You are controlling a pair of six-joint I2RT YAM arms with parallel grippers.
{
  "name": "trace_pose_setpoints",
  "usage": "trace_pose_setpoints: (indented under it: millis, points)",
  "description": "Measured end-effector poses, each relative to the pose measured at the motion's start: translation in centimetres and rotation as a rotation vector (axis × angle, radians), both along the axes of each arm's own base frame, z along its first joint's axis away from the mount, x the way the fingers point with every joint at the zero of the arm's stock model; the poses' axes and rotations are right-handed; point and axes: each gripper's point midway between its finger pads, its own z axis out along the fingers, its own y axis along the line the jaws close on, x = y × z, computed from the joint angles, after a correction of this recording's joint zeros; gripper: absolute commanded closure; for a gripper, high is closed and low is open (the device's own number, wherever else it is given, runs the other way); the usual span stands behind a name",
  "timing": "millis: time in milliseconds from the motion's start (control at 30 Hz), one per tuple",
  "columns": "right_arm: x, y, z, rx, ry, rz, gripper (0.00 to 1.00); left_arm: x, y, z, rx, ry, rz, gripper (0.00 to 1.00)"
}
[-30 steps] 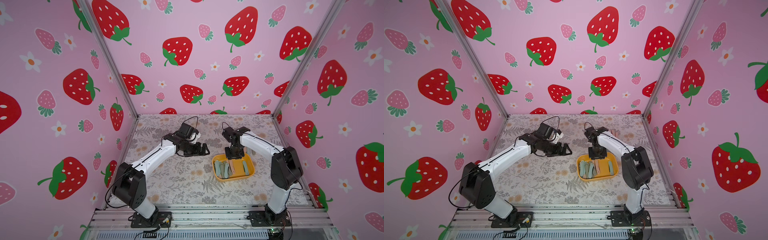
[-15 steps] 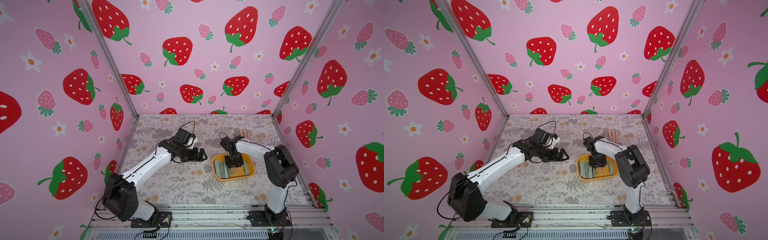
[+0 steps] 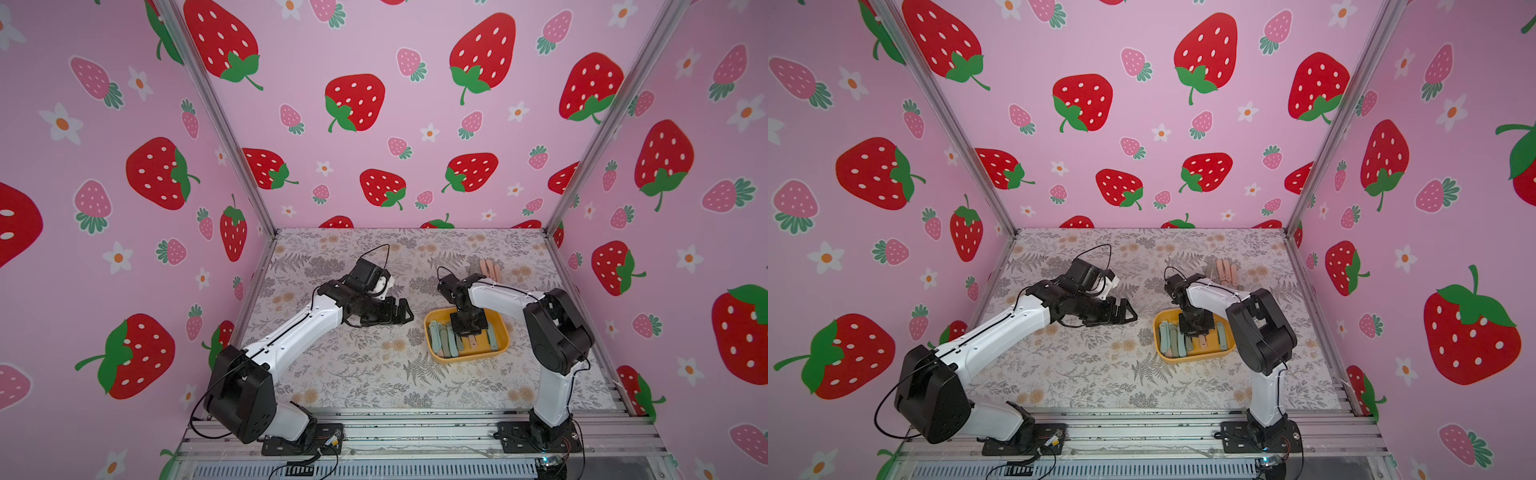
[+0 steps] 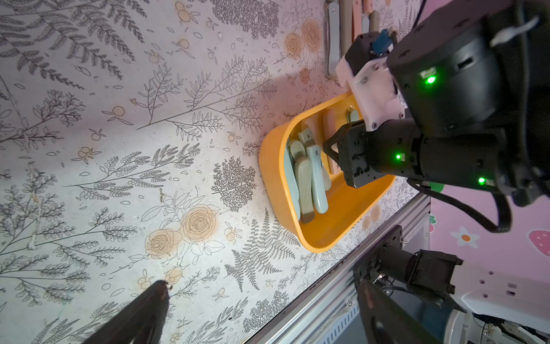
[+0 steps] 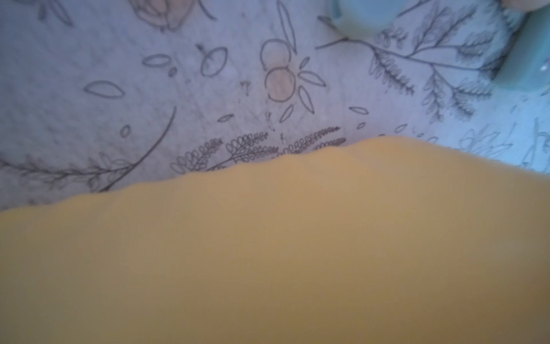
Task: Take the fruit knife out of the storage box
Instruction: Pick up the fruit knife from the storage box.
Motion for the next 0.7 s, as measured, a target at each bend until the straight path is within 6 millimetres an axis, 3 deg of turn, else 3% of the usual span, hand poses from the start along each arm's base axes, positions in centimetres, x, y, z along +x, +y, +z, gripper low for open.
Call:
trace_pose_setpoints:
  millis: [267, 467, 700]
  points:
    - [-0.2, -1.5, 1.3, -0.041, -0.003, -0.001, 0.85, 0.4, -0.3, 0.1, 0.001, -0.001, -0.002, 0.01]
    - [-0.2, -2.4, 4.2, -0.028, -0.048, 0.002, 0.85, 2.1, -1.2, 1.0, -0.009, -0.024, -0.002, 0.01]
    - [-0.3, -3.2, 6.9, -0.011, -0.093, 0.000, 0.85, 2.7, -2.1, 0.7, -0.007, -0.018, -0.010, 0.01]
